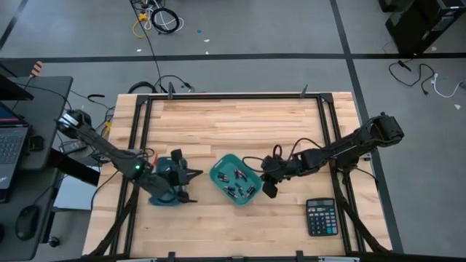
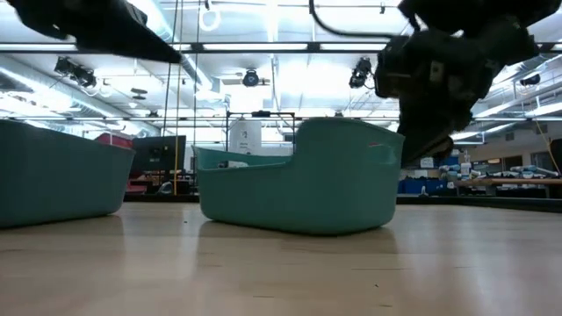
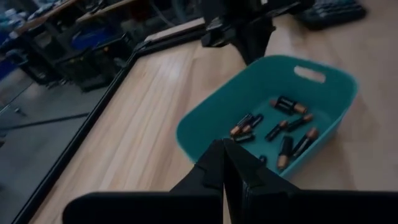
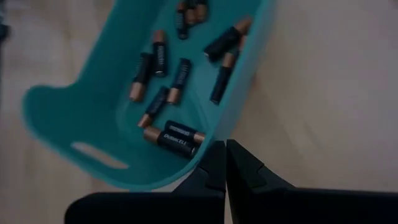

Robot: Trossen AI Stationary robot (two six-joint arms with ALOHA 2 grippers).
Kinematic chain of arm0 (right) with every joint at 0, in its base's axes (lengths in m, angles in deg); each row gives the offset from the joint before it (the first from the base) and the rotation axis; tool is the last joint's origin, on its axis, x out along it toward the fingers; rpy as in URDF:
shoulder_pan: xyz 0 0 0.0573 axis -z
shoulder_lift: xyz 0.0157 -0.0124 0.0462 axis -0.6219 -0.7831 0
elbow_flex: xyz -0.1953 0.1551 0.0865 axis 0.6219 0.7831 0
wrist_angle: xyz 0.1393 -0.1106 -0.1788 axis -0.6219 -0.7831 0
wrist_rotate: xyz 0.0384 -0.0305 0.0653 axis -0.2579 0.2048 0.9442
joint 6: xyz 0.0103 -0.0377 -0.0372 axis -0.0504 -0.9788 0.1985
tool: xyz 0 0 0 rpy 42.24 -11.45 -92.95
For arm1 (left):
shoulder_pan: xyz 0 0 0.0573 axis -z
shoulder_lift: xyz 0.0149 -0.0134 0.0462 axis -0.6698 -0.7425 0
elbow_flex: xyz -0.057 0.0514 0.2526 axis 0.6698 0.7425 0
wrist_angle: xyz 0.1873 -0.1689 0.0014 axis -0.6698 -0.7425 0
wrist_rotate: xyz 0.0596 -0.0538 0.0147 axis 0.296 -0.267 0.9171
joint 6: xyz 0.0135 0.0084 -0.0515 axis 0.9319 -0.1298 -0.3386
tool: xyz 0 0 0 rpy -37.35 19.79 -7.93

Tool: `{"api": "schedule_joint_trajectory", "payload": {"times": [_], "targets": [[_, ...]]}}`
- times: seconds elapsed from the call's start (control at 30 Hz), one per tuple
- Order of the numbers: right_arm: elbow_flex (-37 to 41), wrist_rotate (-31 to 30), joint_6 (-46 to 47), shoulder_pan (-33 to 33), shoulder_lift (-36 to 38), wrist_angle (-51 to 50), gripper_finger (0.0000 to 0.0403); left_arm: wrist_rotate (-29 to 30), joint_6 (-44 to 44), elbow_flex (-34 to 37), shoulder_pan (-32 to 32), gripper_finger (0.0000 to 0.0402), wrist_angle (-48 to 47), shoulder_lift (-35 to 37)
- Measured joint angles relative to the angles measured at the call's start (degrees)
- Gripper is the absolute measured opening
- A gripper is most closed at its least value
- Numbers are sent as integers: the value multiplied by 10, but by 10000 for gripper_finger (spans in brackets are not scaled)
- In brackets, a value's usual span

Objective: Sort batteries
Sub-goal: Adjust the bins

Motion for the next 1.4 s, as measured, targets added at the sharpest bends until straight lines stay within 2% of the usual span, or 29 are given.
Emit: {"api": "schedule_joint_trajectory", "payload": {"times": [0.2, 0.37, 0.83, 1.1, 1.27, 1.4], "targets": [[0, -17, -4, -19, -19, 72, 0, -2, 0, 0, 35, 0, -1, 5], [0, -24, -15, -20, -67, 139, 0, -1, -2, 0, 44, 0, 3, 5], [-9, 18, -108, -20, -203, 369, 0, 9, -1, 0, 47, 0, 3, 3], [-98, 32, -238, -14, -258, 389, 0, 28, 25, 0, 47, 0, 33, 3], [-126, 14, -262, -7, -259, 374, 0, 56, 63, -1, 47, 0, 78, 3], [-136, 13, -276, 1, -259, 374, 0, 67, 75, -17, 48, 0, 64, 3]]}}
